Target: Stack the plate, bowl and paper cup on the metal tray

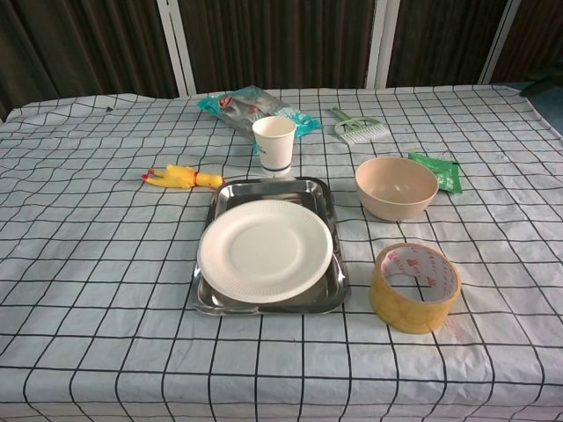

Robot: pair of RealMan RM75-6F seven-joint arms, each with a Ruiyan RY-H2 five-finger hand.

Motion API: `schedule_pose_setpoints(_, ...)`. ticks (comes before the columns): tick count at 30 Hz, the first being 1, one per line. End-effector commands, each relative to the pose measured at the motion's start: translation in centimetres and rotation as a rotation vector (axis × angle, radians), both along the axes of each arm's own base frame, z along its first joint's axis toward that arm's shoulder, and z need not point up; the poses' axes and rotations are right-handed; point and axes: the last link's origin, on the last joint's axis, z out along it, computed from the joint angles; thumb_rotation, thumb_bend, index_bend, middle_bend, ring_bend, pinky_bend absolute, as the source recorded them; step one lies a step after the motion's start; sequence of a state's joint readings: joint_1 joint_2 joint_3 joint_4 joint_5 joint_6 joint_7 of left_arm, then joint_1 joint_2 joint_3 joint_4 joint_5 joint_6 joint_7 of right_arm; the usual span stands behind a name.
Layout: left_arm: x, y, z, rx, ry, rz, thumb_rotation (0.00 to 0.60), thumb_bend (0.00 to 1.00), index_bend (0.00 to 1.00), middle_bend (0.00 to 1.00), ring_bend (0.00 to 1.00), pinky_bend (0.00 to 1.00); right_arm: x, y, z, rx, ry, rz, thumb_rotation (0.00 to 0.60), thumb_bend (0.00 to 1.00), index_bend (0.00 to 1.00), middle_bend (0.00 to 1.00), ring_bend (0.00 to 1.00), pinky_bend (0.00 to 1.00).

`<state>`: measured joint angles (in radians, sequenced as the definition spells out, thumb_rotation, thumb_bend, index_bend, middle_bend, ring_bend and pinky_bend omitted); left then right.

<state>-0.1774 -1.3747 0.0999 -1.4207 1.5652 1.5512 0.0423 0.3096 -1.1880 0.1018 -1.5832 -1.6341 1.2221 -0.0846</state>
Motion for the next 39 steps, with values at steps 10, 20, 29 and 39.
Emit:
schedule_pose_setpoints(10,-0.4,0.2,0.7,0.002,0.005,0.009,0.6,0.43,0.0,0.07,0.0,0.03,3.6,-9.4,-8.2,0.008,0.162,0.074,0.6,0.24,0.36,0.0,0.0,0.0)
schedule_pose_setpoints(20,-0.5,0.2,0.9,0.008,0.007,0.014,0.6,0.43,0.0,0.07,0.0,0.03,4.2,-9.9,-11.9,0.064,0.194,0.072,0.6,0.24,0.38,0.0,0.0,0.0)
schedule_pose_setpoints(29,-0.5,0.2,1.1,0.007,0.002,0.008,0.6,0.43,0.0,0.07,0.0,0.03,3.8,-9.5,-11.9,0.079,0.155,0.059,0.6,0.24,0.39,0.0,0.0,0.0)
schedule_pose_setpoints(39,-0.5,0.4,0.9,0.003,0.006,0.006,0.6,0.43,0.0,0.07,0.0,0.03,3.6,-9.2,-11.1,0.074,0.14,0.068,0.6,0.24,0.38,0.0,0.0,0.0)
